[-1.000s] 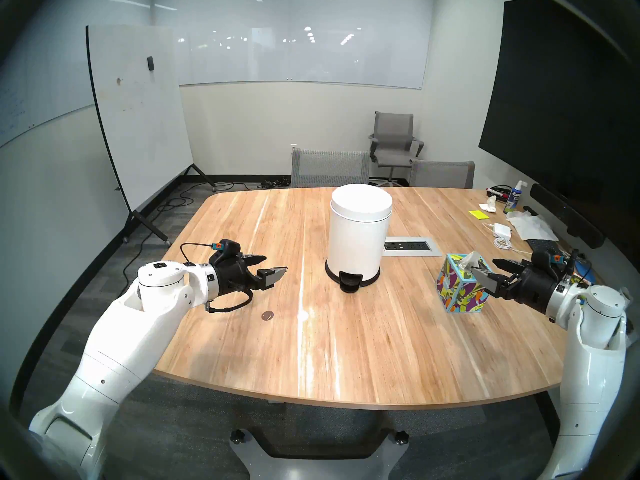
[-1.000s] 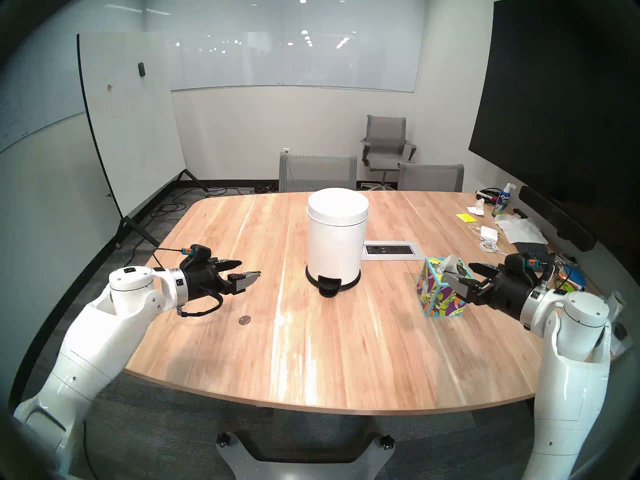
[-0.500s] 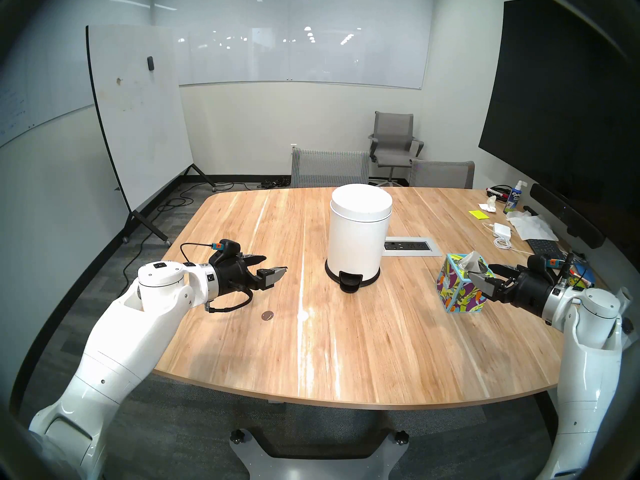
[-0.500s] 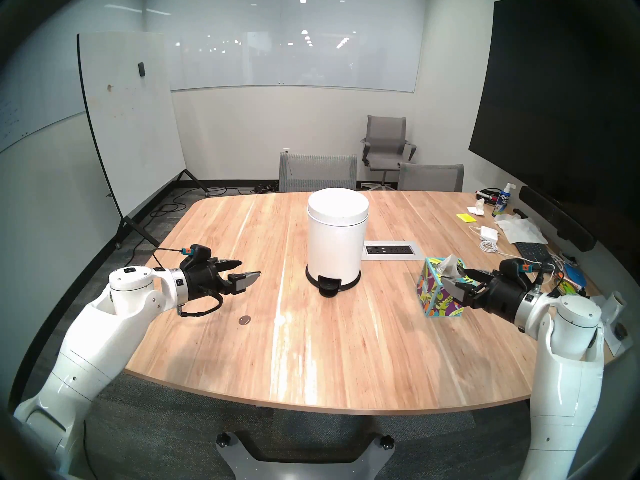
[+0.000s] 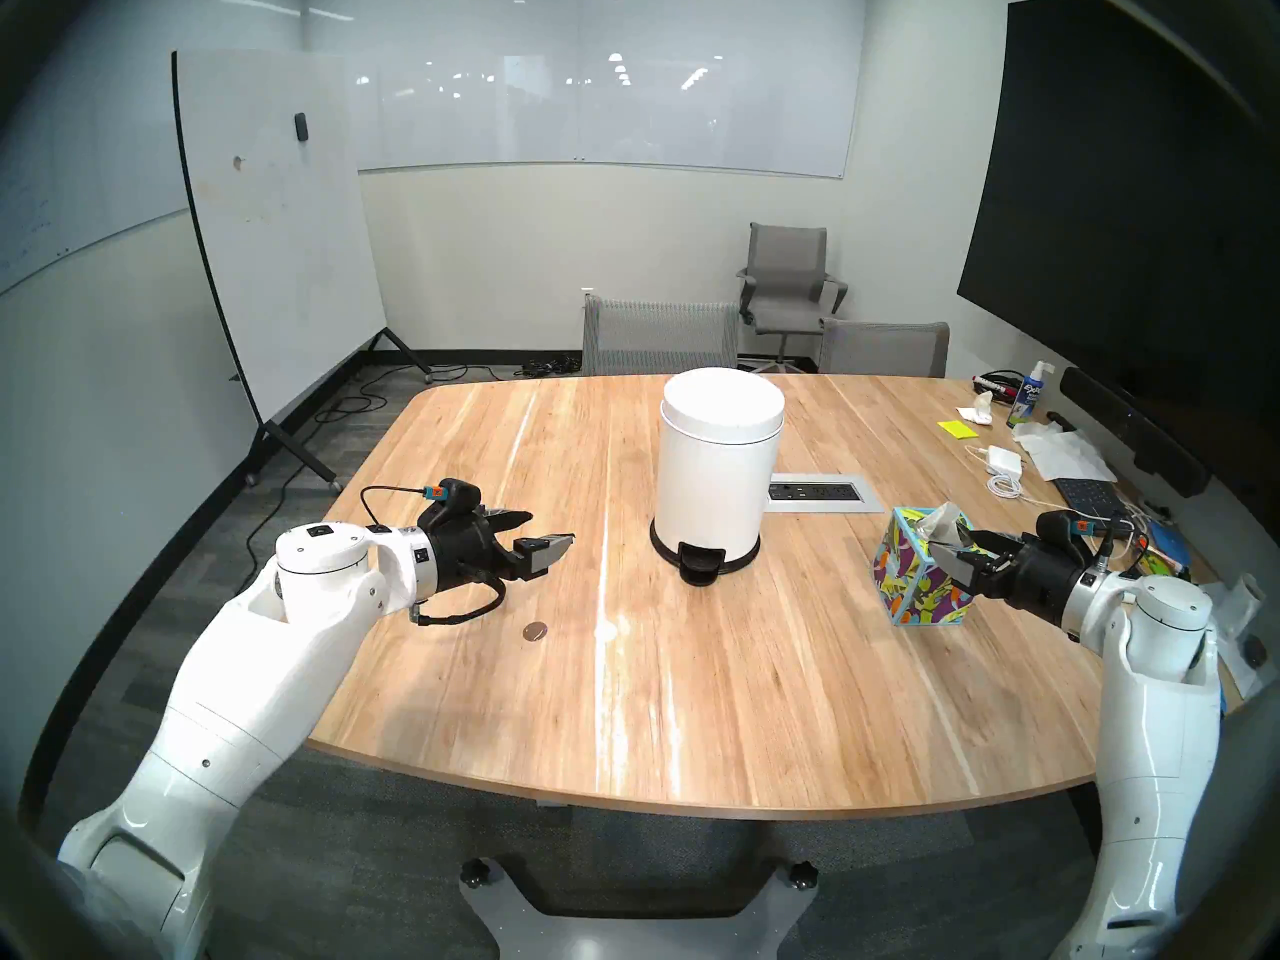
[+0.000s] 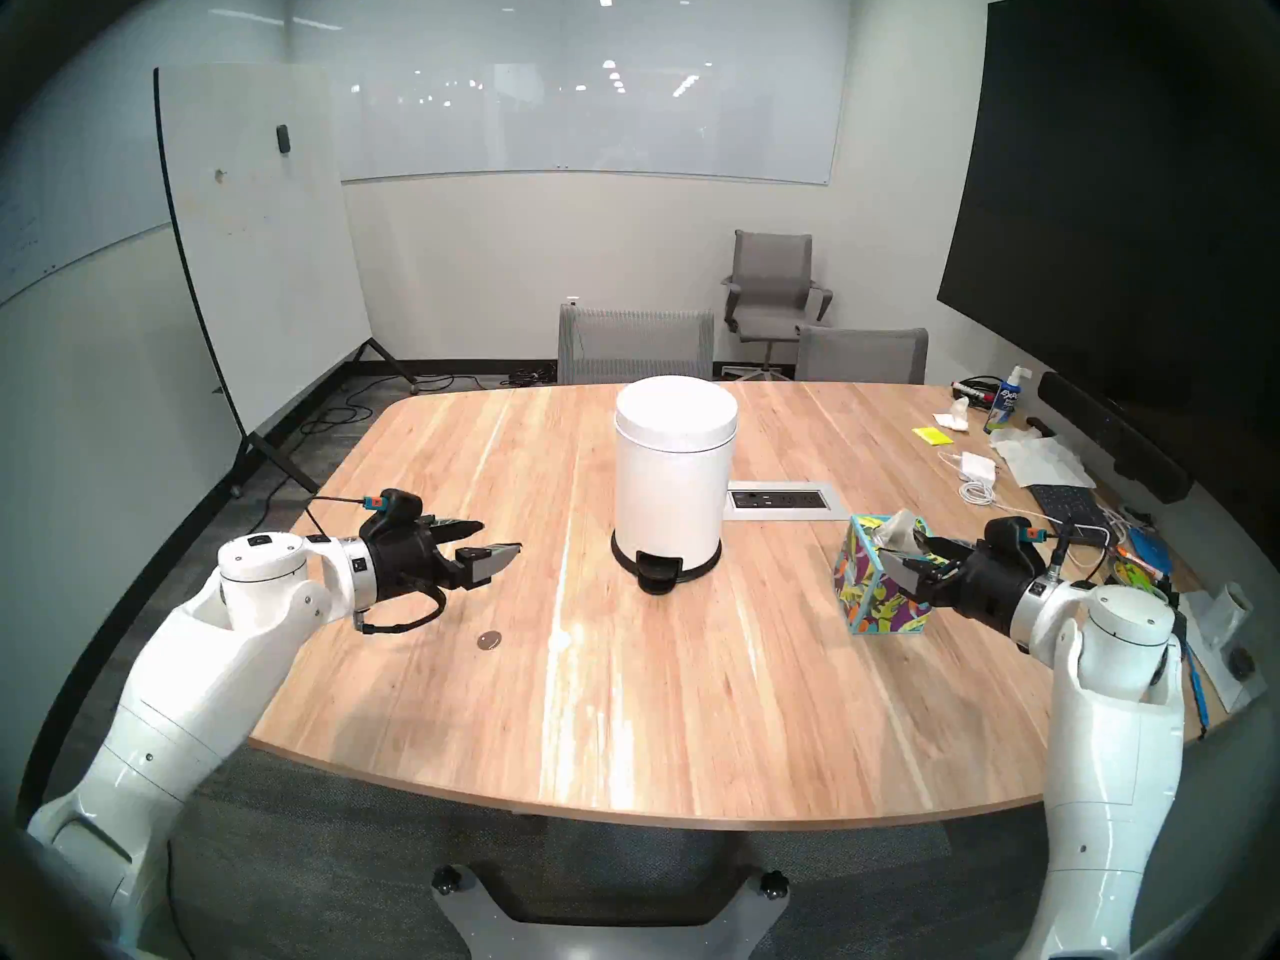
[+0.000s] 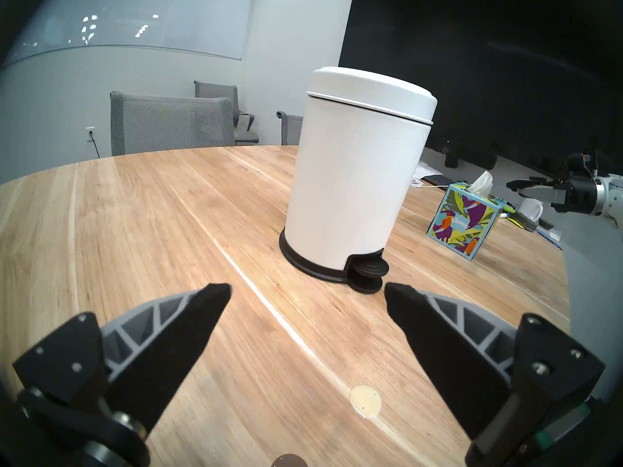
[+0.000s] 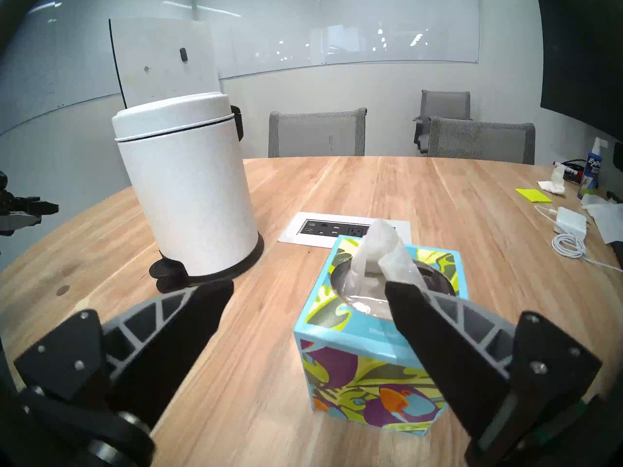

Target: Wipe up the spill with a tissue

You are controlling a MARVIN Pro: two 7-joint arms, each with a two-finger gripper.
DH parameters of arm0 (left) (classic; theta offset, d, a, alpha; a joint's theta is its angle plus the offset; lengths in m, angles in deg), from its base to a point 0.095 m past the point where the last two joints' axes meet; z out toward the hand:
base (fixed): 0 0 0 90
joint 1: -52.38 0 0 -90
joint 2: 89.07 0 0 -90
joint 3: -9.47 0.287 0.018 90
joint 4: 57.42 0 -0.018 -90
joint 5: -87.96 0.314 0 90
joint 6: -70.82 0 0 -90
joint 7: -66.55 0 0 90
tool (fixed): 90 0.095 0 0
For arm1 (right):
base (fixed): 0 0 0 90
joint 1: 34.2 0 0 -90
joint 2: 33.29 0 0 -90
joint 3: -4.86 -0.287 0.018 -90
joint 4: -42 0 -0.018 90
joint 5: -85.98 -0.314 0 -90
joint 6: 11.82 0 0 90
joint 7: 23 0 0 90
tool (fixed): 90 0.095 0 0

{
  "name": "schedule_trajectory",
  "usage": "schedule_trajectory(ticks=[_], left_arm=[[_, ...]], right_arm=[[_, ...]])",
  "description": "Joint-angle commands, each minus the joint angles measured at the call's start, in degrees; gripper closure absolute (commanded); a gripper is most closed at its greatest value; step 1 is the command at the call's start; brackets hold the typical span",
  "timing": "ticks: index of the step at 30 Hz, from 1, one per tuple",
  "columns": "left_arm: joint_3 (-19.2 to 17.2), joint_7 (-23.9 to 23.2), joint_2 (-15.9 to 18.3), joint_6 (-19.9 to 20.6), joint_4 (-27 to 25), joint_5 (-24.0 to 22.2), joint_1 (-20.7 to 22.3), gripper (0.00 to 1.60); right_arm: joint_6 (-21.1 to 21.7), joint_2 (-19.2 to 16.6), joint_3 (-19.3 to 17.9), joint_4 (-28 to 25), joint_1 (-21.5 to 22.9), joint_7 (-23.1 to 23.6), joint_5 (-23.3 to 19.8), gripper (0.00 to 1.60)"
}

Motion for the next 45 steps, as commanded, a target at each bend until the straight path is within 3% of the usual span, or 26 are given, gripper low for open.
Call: schedule_trajectory(ticks=[1,8,21,22,23,24,26,28,31,39,45], left_arm=[[-0.3,-0.1,0.0,-0.1,-0.8,-0.1,0.4,0.00],[-0.3,-0.1,0.0,-0.1,-0.8,-0.1,0.4,0.00],[-0.3,-0.1,0.0,-0.1,-0.8,-0.1,0.4,0.00],[-0.3,-0.1,0.0,-0.1,-0.8,-0.1,0.4,0.00],[-0.3,-0.1,0.0,-0.1,-0.8,-0.1,0.4,0.00],[-0.3,-0.1,0.0,-0.1,-0.8,-0.1,0.4,0.00],[-0.3,-0.1,0.0,-0.1,-0.8,-0.1,0.4,0.00],[-0.3,-0.1,0.0,-0.1,-0.8,-0.1,0.4,0.00],[-0.3,-0.1,0.0,-0.1,-0.8,-0.1,0.4,0.00],[-0.3,-0.1,0.0,-0.1,-0.8,-0.1,0.4,0.00],[-0.3,-0.1,0.0,-0.1,-0.8,-0.1,0.4,0.00]], right_arm=[[-1.3,-0.6,0.9,0.4,2.7,-1.0,0.5,0.00],[-3.7,-1.3,1.9,5.4,4.5,-2.7,1.9,0.00],[-6.2,-1.9,0.7,9.3,5.3,-2.7,2.3,0.00],[-6.6,-1.8,0.6,9.5,5.3,-2.6,2.2,0.24],[-6.7,-1.9,0.6,9.6,5.3,-2.5,2.1,0.65],[-6.8,-1.9,0.5,9.7,5.3,-2.4,2.0,0.77],[-6.9,-1.8,0.4,9.7,5.3,-2.3,1.9,0.67],[-6.9,-1.7,0.4,9.5,5.3,-2.1,1.8,0.39],[-6.8,-1.5,0.2,9.0,5.2,-1.7,1.7,0.23],[-6.4,-1.0,-0.1,7.2,4.7,-0.9,1.5,0.09],[-6.3,-0.9,-0.2,6.8,5.0,-0.7,1.5,0.11]])
